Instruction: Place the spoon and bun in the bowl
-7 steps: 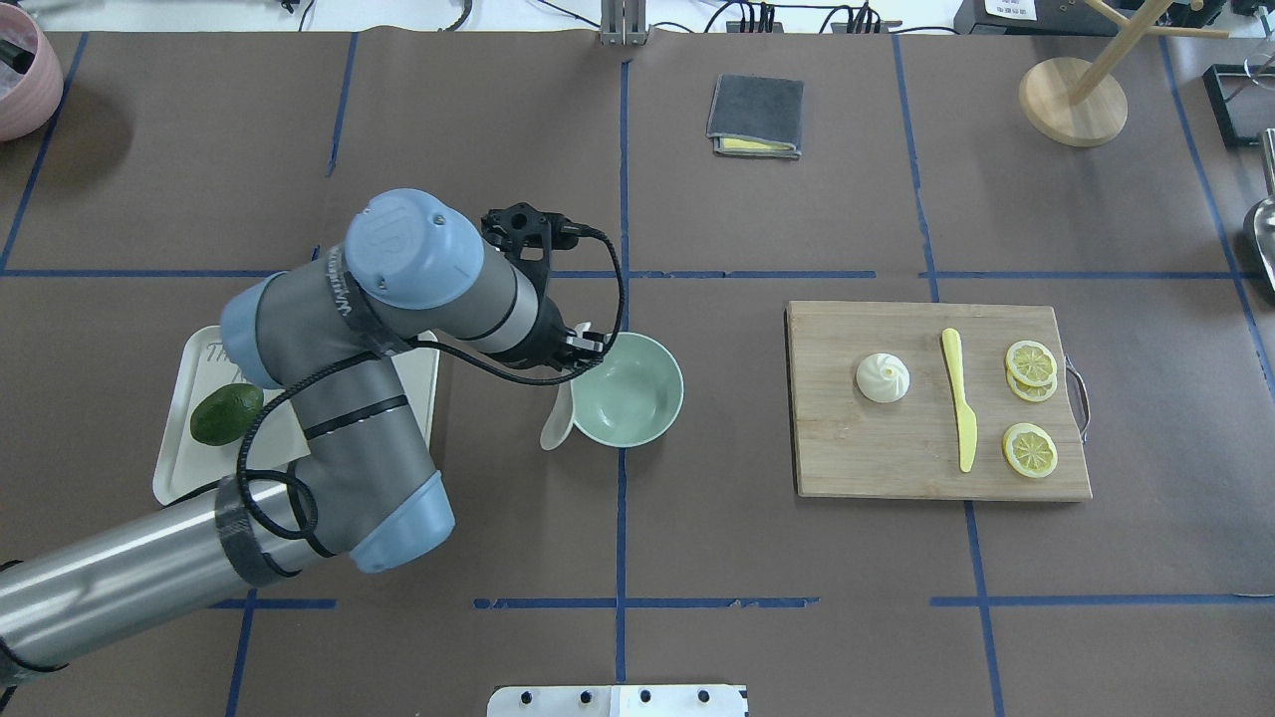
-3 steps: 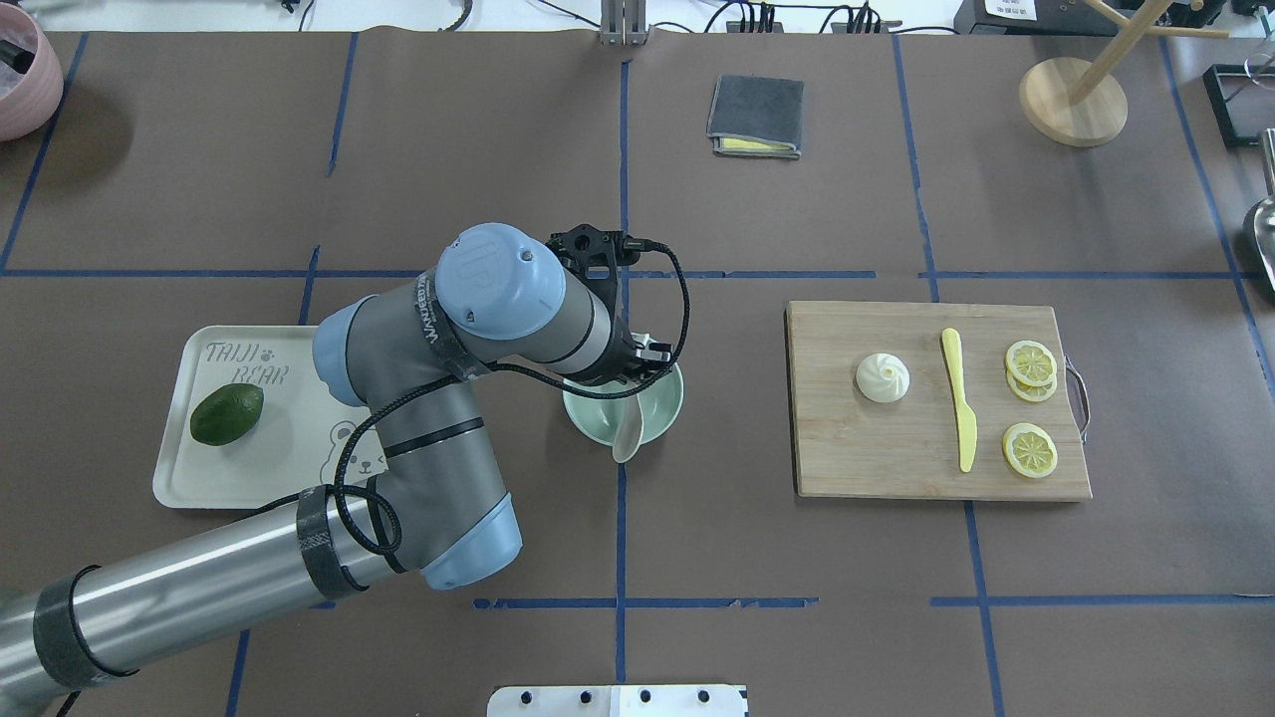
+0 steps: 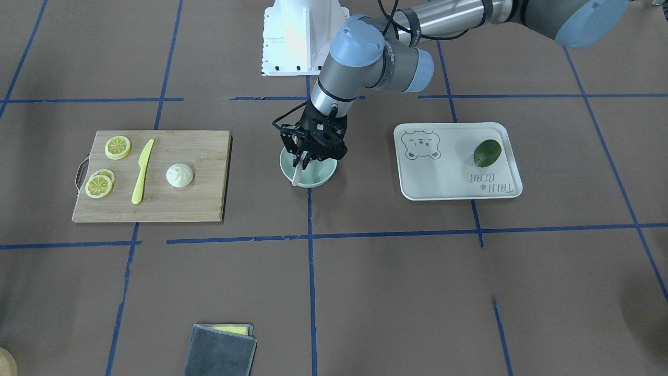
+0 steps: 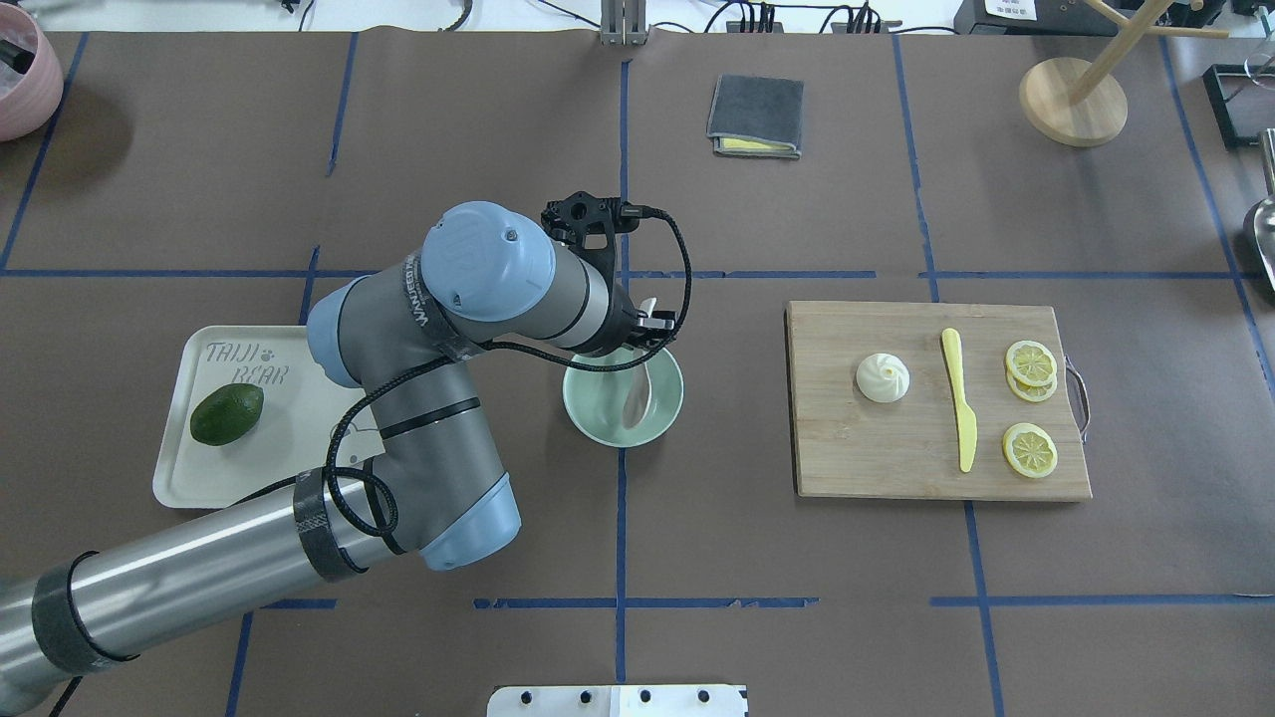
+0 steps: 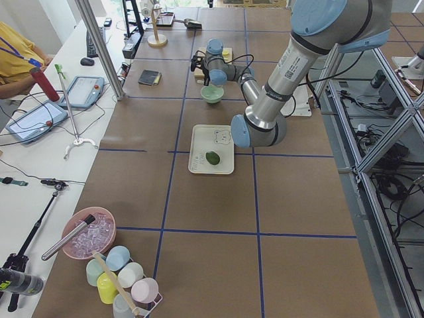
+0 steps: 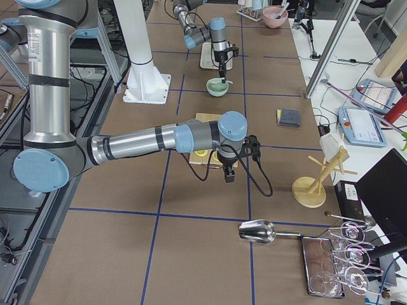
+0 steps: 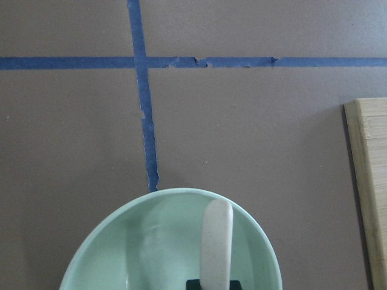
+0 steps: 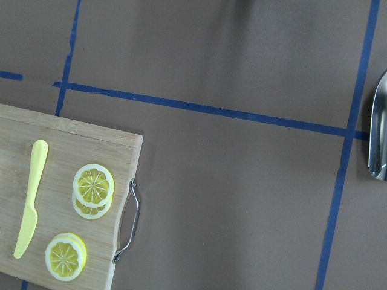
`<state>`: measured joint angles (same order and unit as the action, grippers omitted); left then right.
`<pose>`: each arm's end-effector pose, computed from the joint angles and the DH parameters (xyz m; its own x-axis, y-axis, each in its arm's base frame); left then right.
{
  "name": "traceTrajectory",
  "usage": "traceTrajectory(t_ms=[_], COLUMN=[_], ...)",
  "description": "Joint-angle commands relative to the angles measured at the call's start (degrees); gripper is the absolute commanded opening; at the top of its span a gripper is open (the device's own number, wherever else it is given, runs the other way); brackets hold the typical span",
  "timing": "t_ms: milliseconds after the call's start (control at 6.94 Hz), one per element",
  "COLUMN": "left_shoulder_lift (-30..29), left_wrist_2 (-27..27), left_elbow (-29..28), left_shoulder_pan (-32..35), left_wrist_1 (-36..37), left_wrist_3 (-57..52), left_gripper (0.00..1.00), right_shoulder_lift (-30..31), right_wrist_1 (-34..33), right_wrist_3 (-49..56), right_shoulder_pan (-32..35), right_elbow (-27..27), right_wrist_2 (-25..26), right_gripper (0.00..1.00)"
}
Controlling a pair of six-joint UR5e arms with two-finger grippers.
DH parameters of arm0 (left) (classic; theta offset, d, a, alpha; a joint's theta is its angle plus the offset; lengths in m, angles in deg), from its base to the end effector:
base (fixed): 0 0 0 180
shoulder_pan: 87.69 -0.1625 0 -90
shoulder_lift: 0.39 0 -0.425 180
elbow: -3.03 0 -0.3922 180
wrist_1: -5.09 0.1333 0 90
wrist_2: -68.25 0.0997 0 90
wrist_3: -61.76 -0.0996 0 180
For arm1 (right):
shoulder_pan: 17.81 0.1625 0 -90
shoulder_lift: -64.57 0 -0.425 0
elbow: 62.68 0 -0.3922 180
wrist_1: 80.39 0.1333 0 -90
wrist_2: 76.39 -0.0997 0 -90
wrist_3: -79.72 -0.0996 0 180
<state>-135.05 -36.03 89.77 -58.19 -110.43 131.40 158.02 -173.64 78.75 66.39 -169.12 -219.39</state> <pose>0.5738 -0.4496 0.1516 0.4172 0.1514 -0.8961 0.1435 0.9627 0.2294 0.0065 -0.4680 0.5408 0.5867 -0.1786 0.7899 0.0897 0.9837 0.1558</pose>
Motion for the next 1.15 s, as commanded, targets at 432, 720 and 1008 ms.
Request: traceTrajectory(t_ms=[432, 720, 1008], left_shoulder_lift=[6.03, 14.05, 18.52], left_wrist_2=[0.92, 0.75, -4.22], left_elbow=[4.02, 12.27, 16.16], left_shoulder_pan=[3.09, 8.01, 13.89], left_wrist_1=[0.56, 8.76, 11.28], left_wrist_3=[-9.03, -21.75, -30.59], left_gripper=[0.65, 0.65, 0.65], right_shoulder_lift=[-0.81, -1.34, -4.48], right_wrist_1=[7.50, 24.52, 30.67], right_wrist_3=[-13.68, -40.47, -57.85], right_shoulder_pan=[-8.74, -20.50, -31.86], right_elbow=[-0.09, -0.26, -0.61], right_wrist_2=[-0.53, 7.76, 17.01], right_gripper=[1.00, 1.00, 1.00])
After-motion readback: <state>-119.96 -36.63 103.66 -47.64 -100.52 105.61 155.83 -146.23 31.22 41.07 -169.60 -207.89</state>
